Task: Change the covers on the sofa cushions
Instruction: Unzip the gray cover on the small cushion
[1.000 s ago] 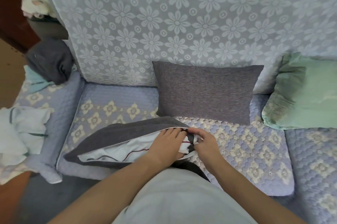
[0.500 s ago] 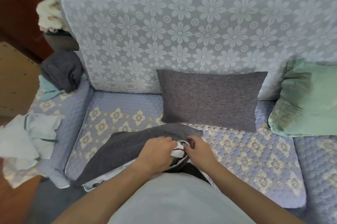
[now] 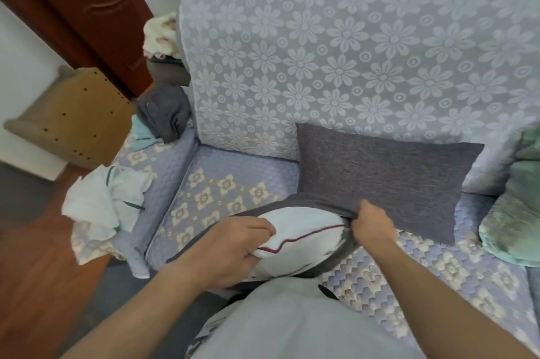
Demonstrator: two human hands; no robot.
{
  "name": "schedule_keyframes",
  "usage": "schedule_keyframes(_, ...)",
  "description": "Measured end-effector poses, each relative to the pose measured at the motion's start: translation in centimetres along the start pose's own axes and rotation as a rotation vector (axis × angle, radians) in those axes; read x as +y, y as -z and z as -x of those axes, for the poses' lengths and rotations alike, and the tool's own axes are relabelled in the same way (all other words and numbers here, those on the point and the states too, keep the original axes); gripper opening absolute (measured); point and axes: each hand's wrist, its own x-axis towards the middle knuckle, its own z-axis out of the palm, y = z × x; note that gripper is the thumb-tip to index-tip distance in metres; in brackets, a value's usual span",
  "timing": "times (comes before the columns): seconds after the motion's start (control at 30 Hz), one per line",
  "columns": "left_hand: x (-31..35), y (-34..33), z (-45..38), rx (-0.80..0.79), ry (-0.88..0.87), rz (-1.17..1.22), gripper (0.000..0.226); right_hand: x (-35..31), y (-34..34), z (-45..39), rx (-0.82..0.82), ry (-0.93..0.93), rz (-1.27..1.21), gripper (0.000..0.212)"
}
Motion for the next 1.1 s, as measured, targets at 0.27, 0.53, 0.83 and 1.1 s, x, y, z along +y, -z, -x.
schedule_keyframes(0.27,2.0,1.9,-0.9,0.249,0.043,0.267,0.014,10.4,-1.0,-0.4,-0.086,-0.432,-0.244,0.016)
schedule_keyframes(0.53,-1.8,2.3,-2.9,0.419,0.734,0.219,0.024,3.2,1.5,6.1,-0.327,-0.319,-1.419,0.015)
schedule_keyframes(0.83,-3.5,-2.3,-6.2,-0.299,0.447,-0.444,0.072,-4.6,-0.4,8.8,-0.479,-0.112,-1.281,0.005)
schedule_keyframes(1.1,-6.9,-1.4,-4.5,-0.167,0.365,-0.048,0.063,-8.5,-1.1,8.9,-0.781,-0.155,-1.252,0.057)
